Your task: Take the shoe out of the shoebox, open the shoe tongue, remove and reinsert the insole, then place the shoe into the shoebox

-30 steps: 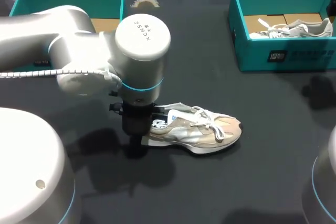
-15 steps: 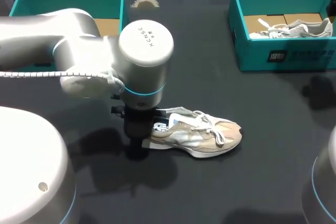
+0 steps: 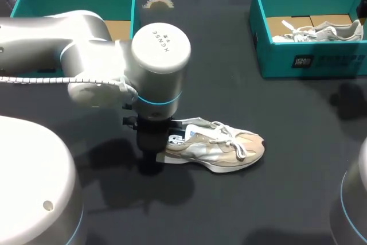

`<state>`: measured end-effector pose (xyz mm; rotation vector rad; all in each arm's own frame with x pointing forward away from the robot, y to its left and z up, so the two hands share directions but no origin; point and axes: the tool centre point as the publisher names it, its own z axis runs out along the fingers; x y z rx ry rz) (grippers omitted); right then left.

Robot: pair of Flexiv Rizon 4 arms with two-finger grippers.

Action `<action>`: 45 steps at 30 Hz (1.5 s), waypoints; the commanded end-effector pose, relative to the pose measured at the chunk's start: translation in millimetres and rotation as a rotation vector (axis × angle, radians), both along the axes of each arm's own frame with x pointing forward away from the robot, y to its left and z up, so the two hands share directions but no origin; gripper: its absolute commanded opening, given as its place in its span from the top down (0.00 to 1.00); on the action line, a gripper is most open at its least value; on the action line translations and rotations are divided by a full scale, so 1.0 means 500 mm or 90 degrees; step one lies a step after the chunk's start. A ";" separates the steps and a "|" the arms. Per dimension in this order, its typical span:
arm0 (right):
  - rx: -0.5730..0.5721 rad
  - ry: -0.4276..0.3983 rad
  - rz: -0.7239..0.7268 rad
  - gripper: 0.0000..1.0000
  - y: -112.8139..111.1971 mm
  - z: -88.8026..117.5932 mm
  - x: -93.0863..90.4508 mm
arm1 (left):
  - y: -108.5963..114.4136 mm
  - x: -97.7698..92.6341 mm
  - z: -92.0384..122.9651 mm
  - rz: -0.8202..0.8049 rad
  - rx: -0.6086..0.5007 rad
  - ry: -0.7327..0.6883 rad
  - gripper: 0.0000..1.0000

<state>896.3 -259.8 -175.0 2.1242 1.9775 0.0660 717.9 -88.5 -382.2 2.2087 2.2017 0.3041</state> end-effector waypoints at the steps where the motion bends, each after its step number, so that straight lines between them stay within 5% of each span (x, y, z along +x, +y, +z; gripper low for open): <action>1: -0.001 0.001 -0.001 0.00 0.001 0.001 0.001 | 0.004 -0.002 0.000 0.002 -0.003 -0.001 1.00; 21: -0.001 0.001 -0.001 0.00 0.001 0.001 0.001 | 0.009 -0.009 -0.012 0.013 -0.006 0.005 1.00; 23: -0.001 0.001 -0.001 0.00 0.001 0.001 0.001 | 0.010 -0.010 -0.013 0.014 -0.006 0.006 0.75; 30: -0.001 0.001 -0.001 0.00 0.001 0.001 0.001 | 0.012 -0.011 -0.012 0.015 -0.007 0.004 0.48; 33: -0.001 0.001 -0.001 0.00 0.001 0.001 0.001 | 0.013 -0.011 -0.010 0.016 -0.007 0.002 0.18; 36: -0.001 0.001 -0.001 0.00 0.001 0.001 0.001 | 0.012 -0.011 -0.007 0.016 -0.009 0.000 0.03; 45: -0.001 0.001 -0.001 0.00 0.001 0.001 0.001 | 0.011 -0.014 0.008 0.019 -0.017 -0.009 0.00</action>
